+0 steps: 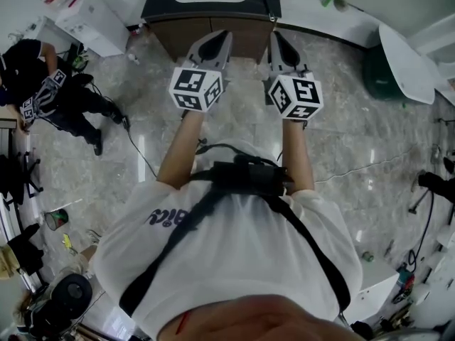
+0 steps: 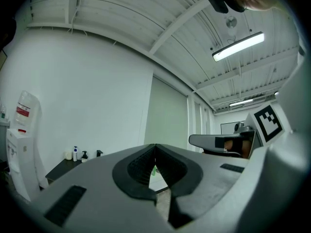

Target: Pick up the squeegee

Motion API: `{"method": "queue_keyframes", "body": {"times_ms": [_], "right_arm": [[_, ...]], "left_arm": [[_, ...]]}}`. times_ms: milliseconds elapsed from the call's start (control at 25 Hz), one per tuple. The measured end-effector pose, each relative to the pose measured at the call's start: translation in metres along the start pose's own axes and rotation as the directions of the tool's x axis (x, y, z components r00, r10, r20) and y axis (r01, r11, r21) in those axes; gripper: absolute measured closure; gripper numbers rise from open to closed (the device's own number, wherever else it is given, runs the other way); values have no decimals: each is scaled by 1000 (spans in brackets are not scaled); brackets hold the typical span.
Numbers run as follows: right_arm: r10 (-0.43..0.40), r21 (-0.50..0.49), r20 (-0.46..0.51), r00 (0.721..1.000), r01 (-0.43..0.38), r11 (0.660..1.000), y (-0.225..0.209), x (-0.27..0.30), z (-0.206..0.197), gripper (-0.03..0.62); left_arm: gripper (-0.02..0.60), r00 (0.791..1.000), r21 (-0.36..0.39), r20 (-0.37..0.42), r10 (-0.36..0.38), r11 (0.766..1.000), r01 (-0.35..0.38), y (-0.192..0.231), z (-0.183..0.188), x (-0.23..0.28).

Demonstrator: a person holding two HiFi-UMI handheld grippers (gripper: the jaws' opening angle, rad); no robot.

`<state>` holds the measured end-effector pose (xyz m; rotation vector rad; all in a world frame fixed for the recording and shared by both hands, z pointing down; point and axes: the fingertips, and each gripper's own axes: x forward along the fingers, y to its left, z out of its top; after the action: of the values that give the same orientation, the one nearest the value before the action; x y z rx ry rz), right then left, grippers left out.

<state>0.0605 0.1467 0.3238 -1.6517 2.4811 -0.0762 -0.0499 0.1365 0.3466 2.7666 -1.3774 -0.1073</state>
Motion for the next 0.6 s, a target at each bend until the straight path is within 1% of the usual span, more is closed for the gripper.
{"method": "queue_keyframes", "body": {"times_ms": [200, 480, 600], "right_arm": [[3, 43, -12, 1000, -3, 999, -12, 1, -9, 588], [34, 68, -26, 999, -32, 997, -19, 5, -18, 588], [35, 80, -38, 999, -32, 996, -24, 18, -28, 588]], "left_arm": [[569, 1000, -6, -19, 1, 1000, -1, -5, -9, 7], [569, 999, -25, -42, 13, 1000, -14, -5, -21, 18], [569, 998, -33, -55, 9, 999, -11, 2, -29, 29]]}}
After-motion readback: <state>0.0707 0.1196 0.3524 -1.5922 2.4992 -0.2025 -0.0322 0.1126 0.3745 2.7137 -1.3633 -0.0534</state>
